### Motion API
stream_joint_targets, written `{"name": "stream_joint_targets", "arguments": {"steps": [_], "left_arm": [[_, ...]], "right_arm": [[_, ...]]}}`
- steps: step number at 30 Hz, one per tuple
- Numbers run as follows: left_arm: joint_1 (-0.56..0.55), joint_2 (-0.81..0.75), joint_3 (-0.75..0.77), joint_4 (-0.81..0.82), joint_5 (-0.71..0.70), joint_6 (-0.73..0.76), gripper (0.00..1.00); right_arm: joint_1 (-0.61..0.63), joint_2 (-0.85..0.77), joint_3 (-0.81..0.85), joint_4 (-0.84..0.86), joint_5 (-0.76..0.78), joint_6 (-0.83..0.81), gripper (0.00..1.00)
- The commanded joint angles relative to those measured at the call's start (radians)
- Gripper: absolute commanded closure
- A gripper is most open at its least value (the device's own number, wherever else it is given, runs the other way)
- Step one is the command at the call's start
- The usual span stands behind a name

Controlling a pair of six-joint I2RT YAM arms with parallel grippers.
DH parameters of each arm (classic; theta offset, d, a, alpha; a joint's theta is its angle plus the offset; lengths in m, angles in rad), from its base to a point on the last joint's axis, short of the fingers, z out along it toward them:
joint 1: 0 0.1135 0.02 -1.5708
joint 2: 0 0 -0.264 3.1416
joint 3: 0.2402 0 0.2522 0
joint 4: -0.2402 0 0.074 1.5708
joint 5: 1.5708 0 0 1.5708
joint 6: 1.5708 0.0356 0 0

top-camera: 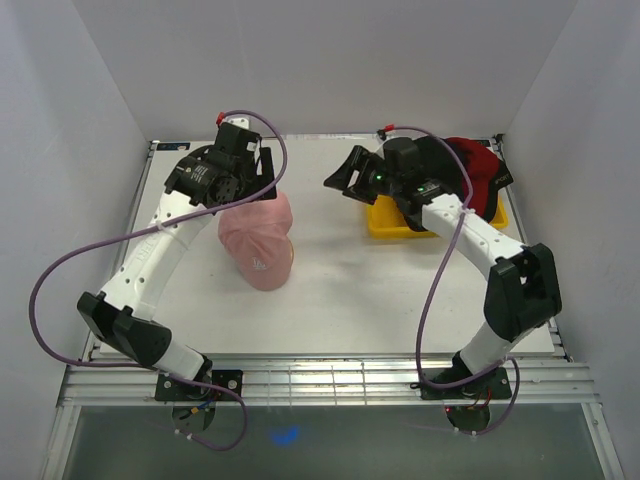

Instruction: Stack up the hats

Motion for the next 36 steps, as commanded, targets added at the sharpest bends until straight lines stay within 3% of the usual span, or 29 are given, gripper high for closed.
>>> {"name": "stream_joint_targets", "arguments": {"steps": [1,4,10,21,36], "left_arm": [[0.0,-0.055,0.052,-0.005,0.017,0.021,0.02],[0.0,-0.066,0.063,-0.002,0.027,0.026,0.02],[0.0,-0.08,0.055,0.01,0.058,0.038,0.02],[0.0,-0.103,0.029,0.027,0.084,0.055,0.02],[0.0,-0.112,0.023,0.027,0.08,0.063,0.02]], "right_arm": [[-0.104,-0.126,-0.016,-0.068,0.0,-0.062,0.26],[-0.272,-0.218,-0.099,-0.087,-0.045,-0.077,0.26],[-0.451,-0.379,-0.283,-0.111,-0.095,-0.099,0.25],[-0.572,-0.586,-0.555,-0.025,-0.056,-0.047,0.18],[-0.617,-0.588,-0.681,0.08,-0.011,0.013,0.16]]}}
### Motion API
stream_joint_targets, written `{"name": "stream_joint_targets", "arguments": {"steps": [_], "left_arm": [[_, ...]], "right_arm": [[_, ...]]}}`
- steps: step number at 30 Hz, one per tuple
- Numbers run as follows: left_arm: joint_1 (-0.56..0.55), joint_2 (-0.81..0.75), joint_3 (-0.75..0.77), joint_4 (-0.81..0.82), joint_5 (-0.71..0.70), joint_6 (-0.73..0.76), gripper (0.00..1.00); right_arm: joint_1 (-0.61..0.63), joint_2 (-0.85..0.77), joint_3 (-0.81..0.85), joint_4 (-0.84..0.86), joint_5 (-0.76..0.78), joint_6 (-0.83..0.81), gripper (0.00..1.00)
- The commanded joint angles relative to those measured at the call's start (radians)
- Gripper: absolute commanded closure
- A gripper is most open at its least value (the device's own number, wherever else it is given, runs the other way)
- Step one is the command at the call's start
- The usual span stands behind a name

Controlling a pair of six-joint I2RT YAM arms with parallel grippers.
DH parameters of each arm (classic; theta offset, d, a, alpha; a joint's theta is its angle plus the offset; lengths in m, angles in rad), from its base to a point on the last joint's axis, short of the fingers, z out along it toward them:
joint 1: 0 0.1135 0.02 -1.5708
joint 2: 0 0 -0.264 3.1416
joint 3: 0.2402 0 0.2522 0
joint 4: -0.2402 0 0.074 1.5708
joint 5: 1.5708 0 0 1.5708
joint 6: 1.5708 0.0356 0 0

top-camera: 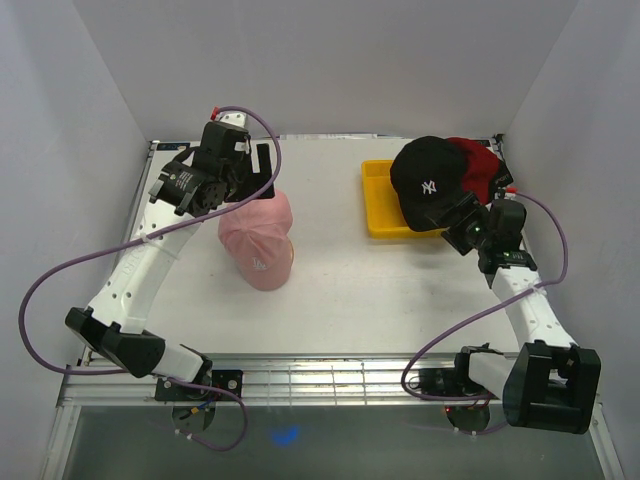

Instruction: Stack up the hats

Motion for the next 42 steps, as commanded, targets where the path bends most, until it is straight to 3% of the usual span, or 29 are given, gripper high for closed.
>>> {"name": "stream_joint_targets", "arguments": {"steps": [1,15,27,30,31,37,42], "left_arm": [[0.0,-0.046,0.001,0.013,0.004,0.01,0.02],[0.0,-0.046,0.013,-0.01,-0.018,0.017,0.02],[0.0,-0.046,0.006,-0.011,-0.039,0.02,0.02],[0.0,-0.047,0.001,-0.011,-0.045,0.02,0.02],[0.0,-0.047,0.0,-0.011,-0.05,0.02,0.02],[0.0,-0.05,-0.013,-0.011,-0.058,0.017,0.02],[0.0,-0.058,-0.027,-0.004,-0.061,0.009,0.02]], "right_arm": [[-0.017,-0.006,-0.04,0.094,0.024,0.028,0.16],[-0.04,0.089,-0.095,0.29,0.009,0.103,0.16],[-0.054,0.211,-0.143,0.57,-0.062,0.24,0.34],[-0.057,0.234,-0.135,0.626,-0.085,0.269,0.44],[-0.057,0.238,-0.129,0.631,-0.088,0.271,0.54],[-0.062,0.249,-0.083,0.672,-0.134,0.324,0.91],[-0.062,0.264,-0.053,0.799,-0.201,0.451,0.92]]}}
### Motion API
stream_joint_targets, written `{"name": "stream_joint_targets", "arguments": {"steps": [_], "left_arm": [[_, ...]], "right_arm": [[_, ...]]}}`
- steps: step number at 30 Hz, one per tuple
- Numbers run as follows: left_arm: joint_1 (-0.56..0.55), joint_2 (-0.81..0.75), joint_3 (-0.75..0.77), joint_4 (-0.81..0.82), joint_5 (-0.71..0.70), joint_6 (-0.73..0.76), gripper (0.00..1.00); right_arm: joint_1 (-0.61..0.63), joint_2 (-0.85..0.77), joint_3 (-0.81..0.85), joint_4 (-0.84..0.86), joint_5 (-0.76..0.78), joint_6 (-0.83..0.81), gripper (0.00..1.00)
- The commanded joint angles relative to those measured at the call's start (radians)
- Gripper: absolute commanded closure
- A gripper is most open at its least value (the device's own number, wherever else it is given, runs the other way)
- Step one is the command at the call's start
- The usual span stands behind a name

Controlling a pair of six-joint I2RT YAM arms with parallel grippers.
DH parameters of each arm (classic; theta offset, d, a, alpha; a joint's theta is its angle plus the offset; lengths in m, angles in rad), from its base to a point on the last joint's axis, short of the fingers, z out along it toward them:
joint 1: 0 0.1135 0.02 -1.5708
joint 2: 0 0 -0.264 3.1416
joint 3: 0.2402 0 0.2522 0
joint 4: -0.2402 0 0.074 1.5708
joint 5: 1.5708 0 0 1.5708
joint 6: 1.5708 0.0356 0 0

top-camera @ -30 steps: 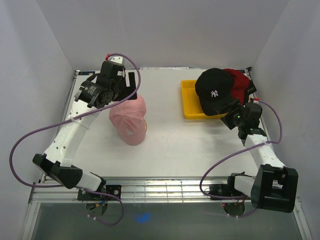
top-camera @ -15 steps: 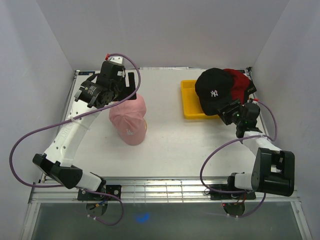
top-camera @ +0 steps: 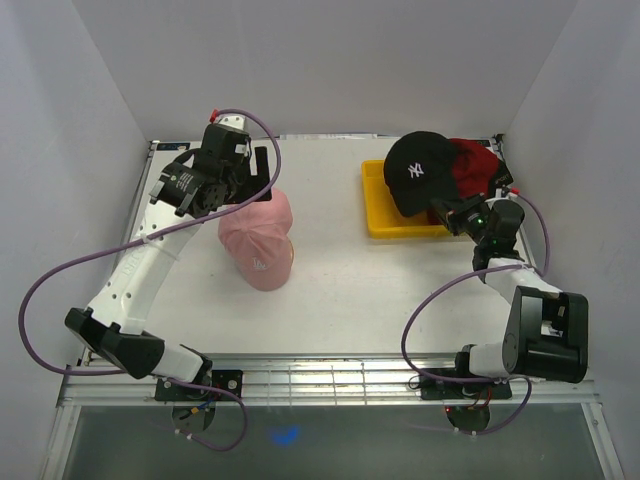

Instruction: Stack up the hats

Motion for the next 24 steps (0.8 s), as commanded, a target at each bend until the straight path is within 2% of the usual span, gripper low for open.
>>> {"name": "stream_joint_targets", "arguments": {"steps": [1,4,13,18,24], "left_arm": [[-0.001,-0.054,-0.011,0.01,-0.019,-0.005,0.02],[0.0,-0.052,-0.015,0.015,-0.02,-0.011,0.02],[0.0,-0.032,0.037,0.016,0.013,-0.037,0.02],[0.0,-0.008,0.101,0.001,0.023,-0.052,0.02],[0.0,0.055,0.281,-0.05,0.026,-0.071,0.02]], "right_arm": [[-0.005,0.021,0.071,0.193,-0.068,0.124,0.92],[-0.002,0.032,0.117,0.262,-0.091,0.206,0.92],[0.091,0.015,0.285,0.25,-0.054,0.273,0.92],[0.245,0.012,0.34,0.233,0.034,0.289,0.92],[0.449,0.037,0.391,0.255,0.167,0.315,0.92]]}}
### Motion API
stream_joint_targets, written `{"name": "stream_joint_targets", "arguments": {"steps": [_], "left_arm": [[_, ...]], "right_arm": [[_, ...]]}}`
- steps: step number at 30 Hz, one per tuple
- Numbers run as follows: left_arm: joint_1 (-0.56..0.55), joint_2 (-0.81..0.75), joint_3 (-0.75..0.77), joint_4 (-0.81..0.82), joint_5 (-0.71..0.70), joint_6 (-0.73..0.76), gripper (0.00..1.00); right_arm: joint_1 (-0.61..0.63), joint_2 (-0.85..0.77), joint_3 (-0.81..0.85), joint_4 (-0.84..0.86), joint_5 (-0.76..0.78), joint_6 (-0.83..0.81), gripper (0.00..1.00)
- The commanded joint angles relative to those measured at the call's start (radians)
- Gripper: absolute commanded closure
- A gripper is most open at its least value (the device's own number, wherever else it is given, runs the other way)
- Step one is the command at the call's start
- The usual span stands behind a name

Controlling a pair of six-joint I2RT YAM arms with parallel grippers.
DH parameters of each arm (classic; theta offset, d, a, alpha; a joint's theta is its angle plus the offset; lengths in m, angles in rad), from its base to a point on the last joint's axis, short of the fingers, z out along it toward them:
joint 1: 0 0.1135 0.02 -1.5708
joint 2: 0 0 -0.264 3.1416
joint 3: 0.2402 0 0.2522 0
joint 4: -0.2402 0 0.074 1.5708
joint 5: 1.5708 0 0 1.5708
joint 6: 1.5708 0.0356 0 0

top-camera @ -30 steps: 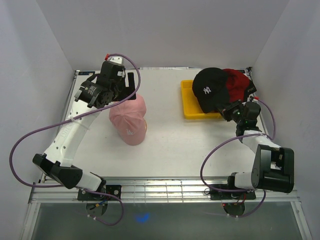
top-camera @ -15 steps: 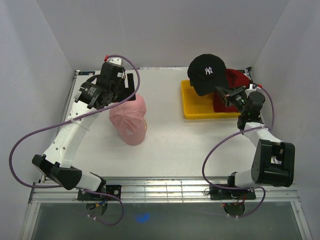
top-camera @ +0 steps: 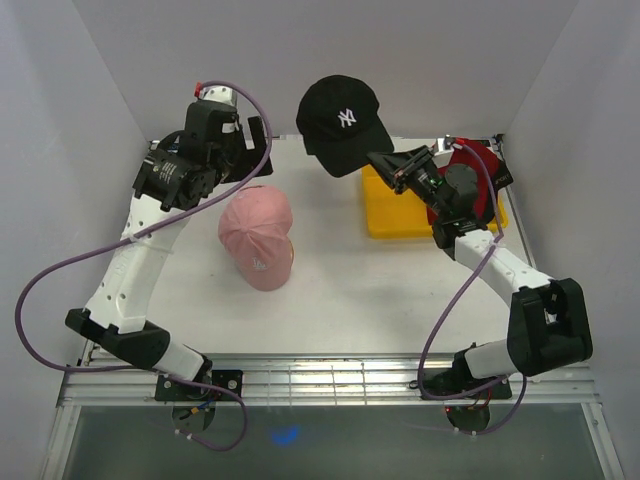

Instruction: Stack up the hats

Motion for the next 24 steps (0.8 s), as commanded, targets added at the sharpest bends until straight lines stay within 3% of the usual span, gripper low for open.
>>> {"name": "stream_joint_targets", "arguments": {"steps": [1,5,9,15,24], "left_arm": [[0.0,0.017,0.104,-0.023,-0.001,-0.022,0.02],[0.0,0.038,0.138,-0.026,-0.004,-0.036,0.02],[0.0,0.034,0.103,-0.012,0.014,-0.042,0.02],[0.0,0.011,0.043,0.009,0.023,-0.036,0.02],[0.0,-0.014,-0.02,0.032,0.027,-0.032,0.02]], "right_arm": [[0.098,-0.003,0.079,0.128,0.111,0.036,0.92],[0.148,0.005,0.095,0.108,0.161,0.045,0.92],[0.119,-0.098,0.034,0.025,0.191,-0.027,0.92],[-0.026,-0.218,-0.163,0.045,0.139,-0.049,0.92],[-0.213,-0.272,-0.364,0.082,0.023,-0.094,0.92]]}}
